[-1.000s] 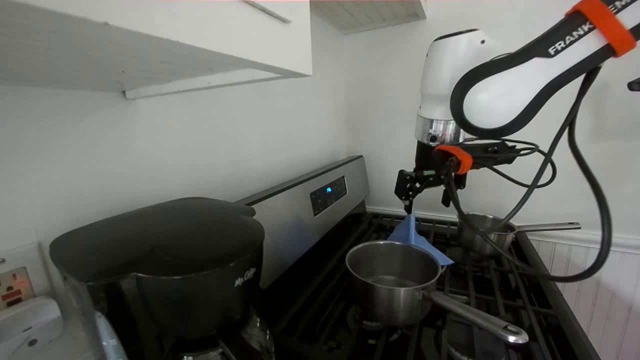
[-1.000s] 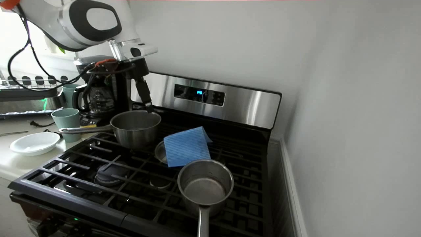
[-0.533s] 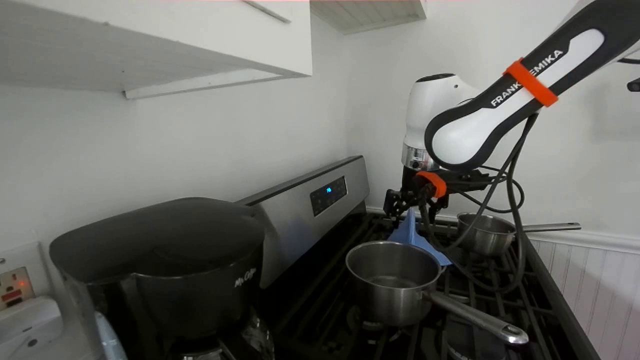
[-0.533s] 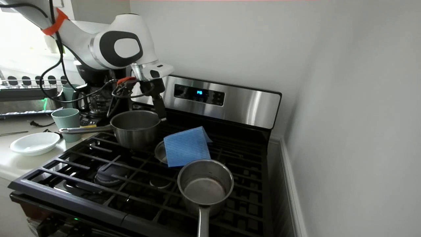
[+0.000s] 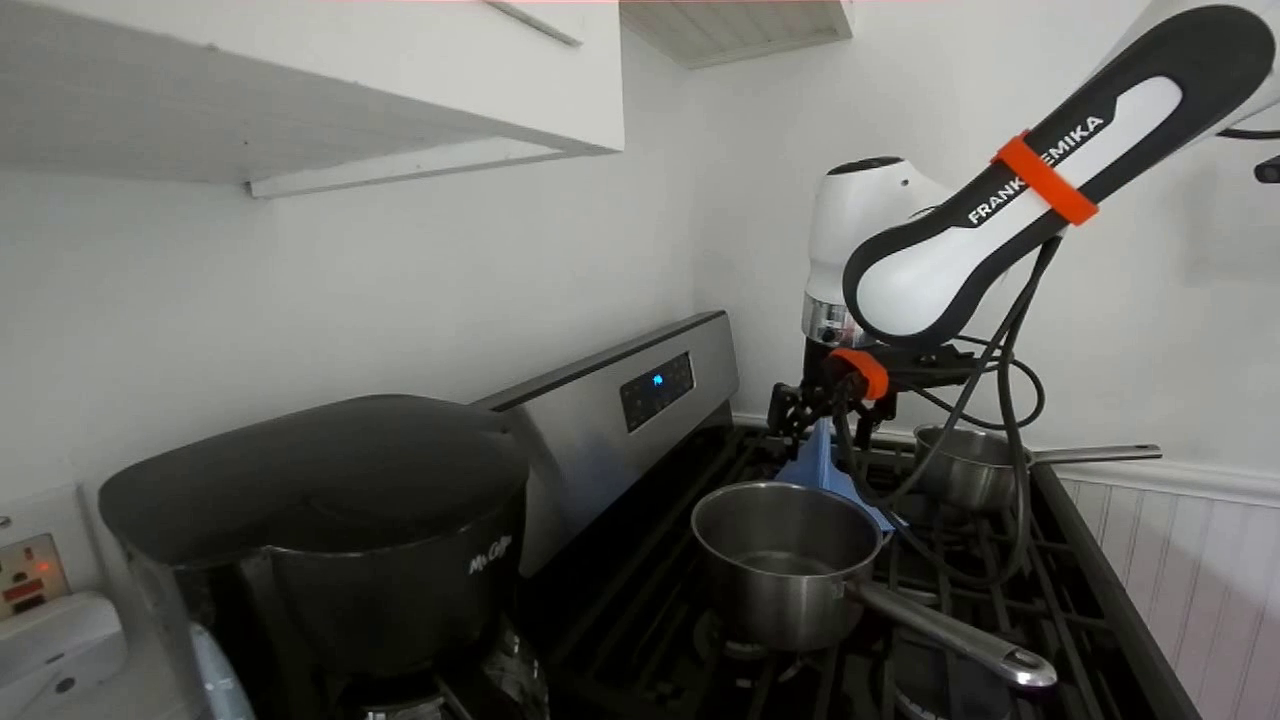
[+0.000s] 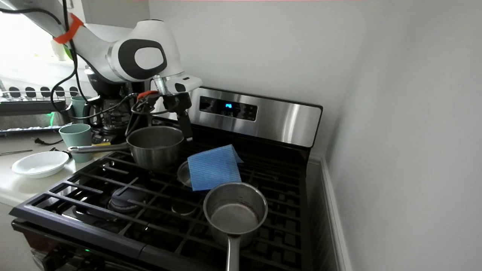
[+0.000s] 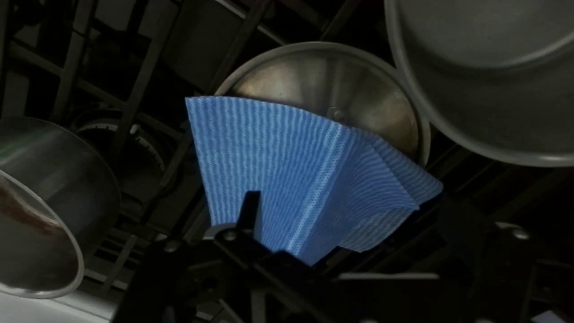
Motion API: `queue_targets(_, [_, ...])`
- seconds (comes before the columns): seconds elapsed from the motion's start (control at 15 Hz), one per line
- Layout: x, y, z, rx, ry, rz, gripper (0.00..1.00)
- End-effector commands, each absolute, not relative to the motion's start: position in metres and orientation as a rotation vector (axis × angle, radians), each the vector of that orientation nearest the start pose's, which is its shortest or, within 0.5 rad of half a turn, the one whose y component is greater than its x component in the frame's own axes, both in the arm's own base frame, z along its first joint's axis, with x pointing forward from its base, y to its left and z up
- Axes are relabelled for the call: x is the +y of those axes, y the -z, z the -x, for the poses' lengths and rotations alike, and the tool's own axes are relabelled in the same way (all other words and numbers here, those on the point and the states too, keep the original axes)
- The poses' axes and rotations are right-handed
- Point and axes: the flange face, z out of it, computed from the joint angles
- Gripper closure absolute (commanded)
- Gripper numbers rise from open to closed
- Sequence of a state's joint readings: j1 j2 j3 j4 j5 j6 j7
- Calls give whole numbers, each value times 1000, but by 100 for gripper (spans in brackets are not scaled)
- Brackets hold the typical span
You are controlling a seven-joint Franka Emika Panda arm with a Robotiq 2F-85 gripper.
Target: Put the lid on the pot
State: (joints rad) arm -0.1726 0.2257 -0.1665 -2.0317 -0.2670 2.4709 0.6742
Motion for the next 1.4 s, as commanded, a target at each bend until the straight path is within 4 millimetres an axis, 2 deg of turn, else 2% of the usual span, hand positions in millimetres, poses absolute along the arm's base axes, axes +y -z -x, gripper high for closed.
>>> queue_targets(0.0, [-208,-351,-587,1367,423,3011,0])
queue_targets(0.47, [-226,-315,-608,1424,241,2949,0])
queue_targets(0.87, [-247,-293,-631,1518,234,2894,0])
queue_targets(1.13, [-253,-277,-638,1542,136,2892,0])
queue_targets(1.33, [-253,-266,-642,1554,49,2894,11])
